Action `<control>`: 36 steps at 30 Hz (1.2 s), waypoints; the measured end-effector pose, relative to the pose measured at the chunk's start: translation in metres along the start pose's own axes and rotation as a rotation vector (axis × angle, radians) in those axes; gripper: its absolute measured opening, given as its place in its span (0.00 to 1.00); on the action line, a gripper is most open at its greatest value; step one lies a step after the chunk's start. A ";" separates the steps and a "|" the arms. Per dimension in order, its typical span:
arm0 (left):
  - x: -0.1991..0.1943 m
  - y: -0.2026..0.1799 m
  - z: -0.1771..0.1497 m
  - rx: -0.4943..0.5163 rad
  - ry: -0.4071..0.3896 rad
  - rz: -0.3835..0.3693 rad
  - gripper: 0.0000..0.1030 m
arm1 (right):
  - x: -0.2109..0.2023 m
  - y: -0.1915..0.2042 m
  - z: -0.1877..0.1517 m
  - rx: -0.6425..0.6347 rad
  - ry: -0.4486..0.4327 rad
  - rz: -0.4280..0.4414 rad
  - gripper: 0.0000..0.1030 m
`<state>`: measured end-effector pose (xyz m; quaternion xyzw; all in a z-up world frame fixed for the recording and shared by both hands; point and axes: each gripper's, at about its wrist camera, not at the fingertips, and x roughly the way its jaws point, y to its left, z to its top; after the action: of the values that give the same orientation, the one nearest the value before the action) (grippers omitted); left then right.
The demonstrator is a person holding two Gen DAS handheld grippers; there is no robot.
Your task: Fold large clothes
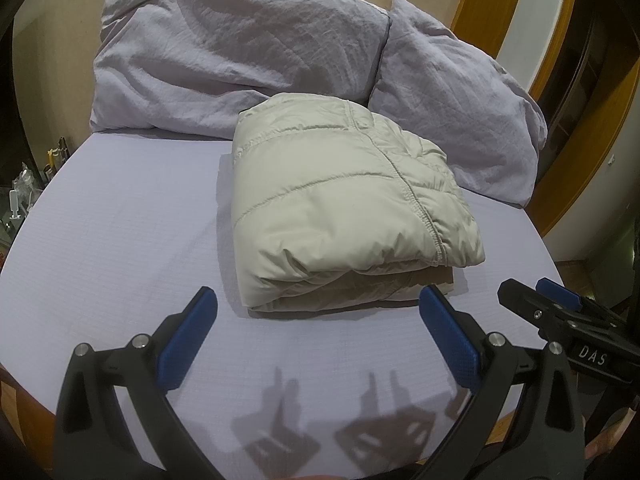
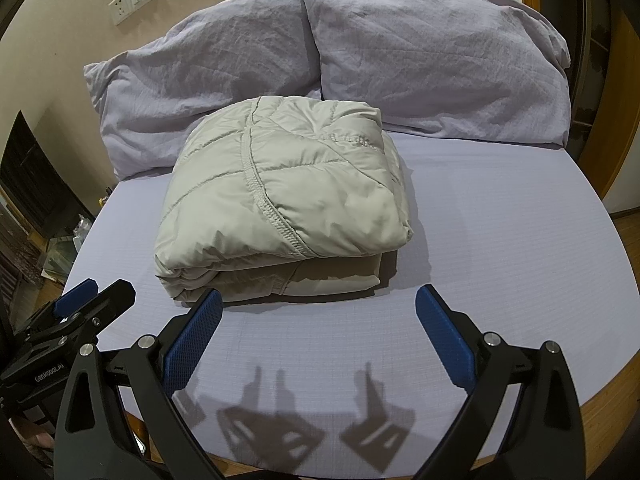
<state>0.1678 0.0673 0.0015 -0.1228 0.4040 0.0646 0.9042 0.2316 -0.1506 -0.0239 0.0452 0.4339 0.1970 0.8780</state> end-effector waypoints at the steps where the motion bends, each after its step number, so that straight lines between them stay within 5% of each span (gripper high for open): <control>1: 0.000 -0.001 0.001 -0.001 0.000 0.001 0.98 | 0.000 0.000 0.000 0.000 0.000 0.000 0.96; 36: 0.003 -0.001 -0.001 -0.001 0.008 0.003 0.98 | 0.001 -0.001 0.001 -0.002 0.004 0.000 0.96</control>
<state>0.1692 0.0662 -0.0008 -0.1231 0.4079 0.0657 0.9023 0.2330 -0.1512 -0.0239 0.0437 0.4354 0.1975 0.8772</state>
